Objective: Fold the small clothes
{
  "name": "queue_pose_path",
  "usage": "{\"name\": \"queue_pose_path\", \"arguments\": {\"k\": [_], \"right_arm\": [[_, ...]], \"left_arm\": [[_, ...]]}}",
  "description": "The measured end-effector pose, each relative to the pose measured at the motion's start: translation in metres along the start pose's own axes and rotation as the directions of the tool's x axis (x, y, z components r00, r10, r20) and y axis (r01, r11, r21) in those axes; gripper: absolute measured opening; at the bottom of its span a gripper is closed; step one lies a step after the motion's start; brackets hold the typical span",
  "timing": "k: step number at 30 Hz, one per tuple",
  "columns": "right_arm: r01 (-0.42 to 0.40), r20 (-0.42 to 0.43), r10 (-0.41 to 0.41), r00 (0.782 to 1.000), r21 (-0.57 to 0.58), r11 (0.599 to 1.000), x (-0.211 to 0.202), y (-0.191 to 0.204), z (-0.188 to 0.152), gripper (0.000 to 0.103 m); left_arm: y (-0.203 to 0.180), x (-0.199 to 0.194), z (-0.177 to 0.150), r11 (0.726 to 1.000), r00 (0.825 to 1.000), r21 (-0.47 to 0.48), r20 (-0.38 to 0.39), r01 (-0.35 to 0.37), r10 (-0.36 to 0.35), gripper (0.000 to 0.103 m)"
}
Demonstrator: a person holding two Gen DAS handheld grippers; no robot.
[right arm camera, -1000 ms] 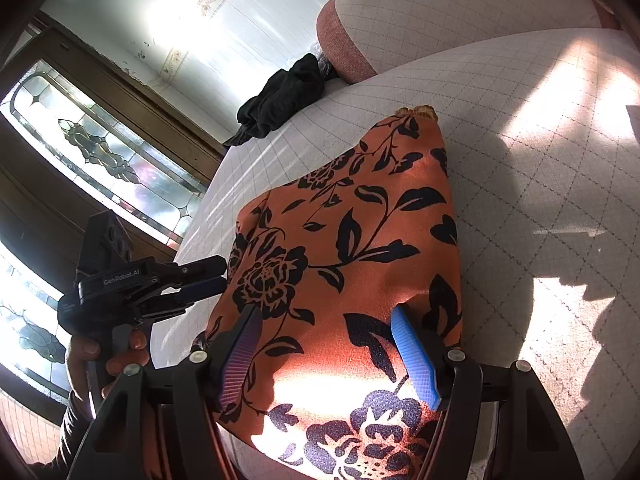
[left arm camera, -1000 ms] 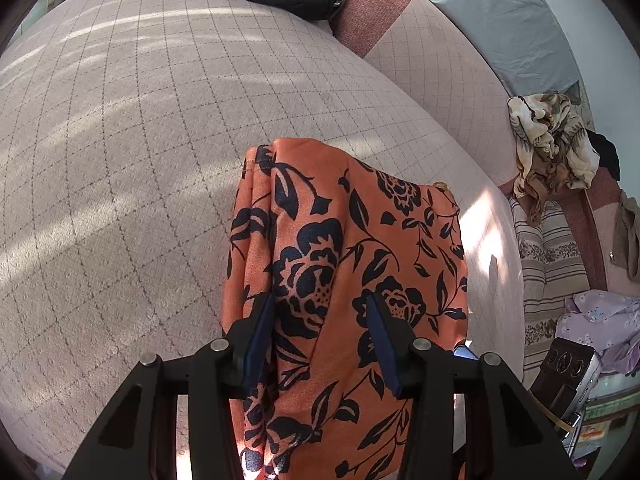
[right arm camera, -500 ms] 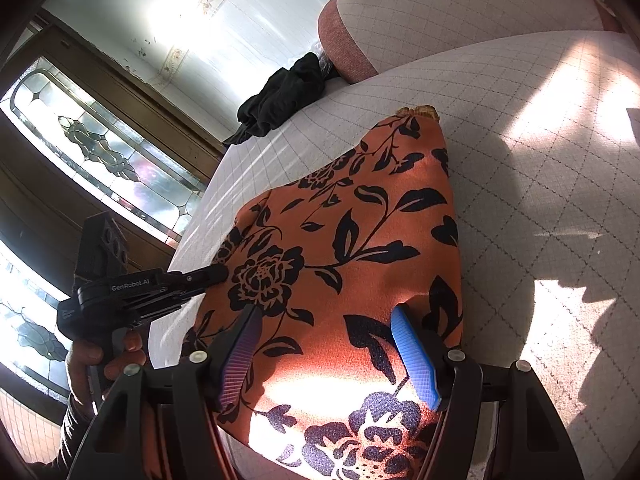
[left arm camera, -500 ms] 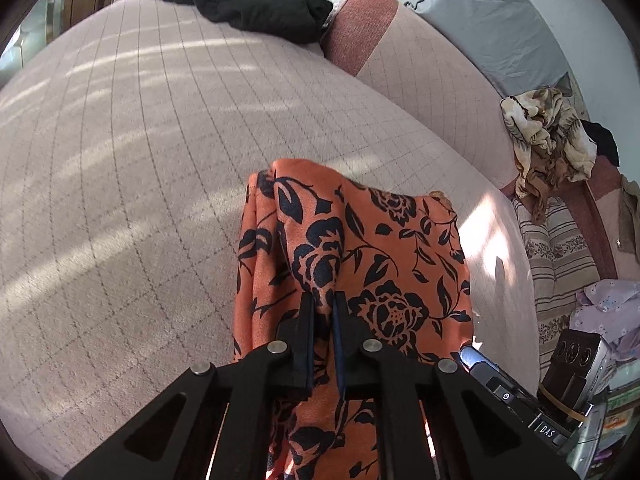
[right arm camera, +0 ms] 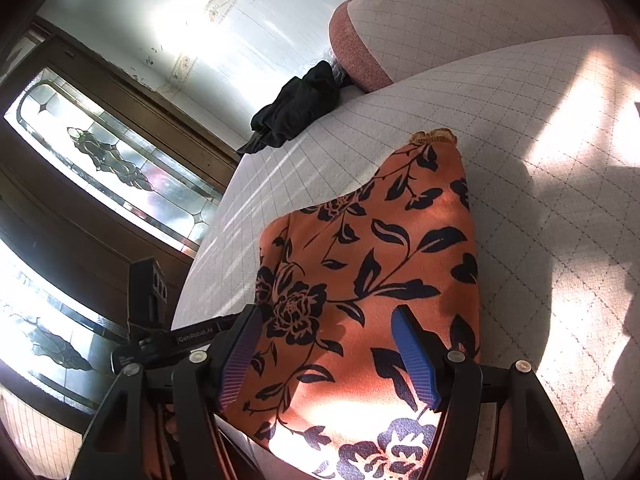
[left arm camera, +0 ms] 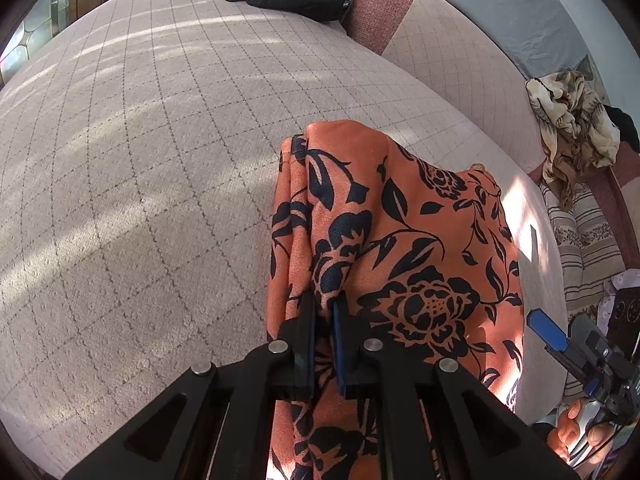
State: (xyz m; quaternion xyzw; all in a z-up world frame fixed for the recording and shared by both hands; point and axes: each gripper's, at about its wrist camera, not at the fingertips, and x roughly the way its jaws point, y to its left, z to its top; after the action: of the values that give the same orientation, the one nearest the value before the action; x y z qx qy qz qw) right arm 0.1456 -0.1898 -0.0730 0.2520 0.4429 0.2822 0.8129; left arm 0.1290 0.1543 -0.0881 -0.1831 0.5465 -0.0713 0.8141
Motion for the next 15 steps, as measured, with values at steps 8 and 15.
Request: {"name": "queue_pose_path", "arguments": {"k": [8, 15], "right_arm": [[-0.123, -0.051, 0.136, 0.989, 0.206, 0.971, 0.017, -0.026, 0.020, 0.078], [-0.083, -0.108, 0.129, 0.986, 0.357, 0.931, 0.075, -0.070, 0.056, 0.079]], "left_arm": [[-0.007, 0.005, -0.002, 1.000, 1.000, 0.000, 0.007, -0.007, 0.007, 0.009], [0.000, 0.004, -0.002, 1.000, 1.000, -0.011, 0.006, 0.006, -0.006, 0.011]]}}
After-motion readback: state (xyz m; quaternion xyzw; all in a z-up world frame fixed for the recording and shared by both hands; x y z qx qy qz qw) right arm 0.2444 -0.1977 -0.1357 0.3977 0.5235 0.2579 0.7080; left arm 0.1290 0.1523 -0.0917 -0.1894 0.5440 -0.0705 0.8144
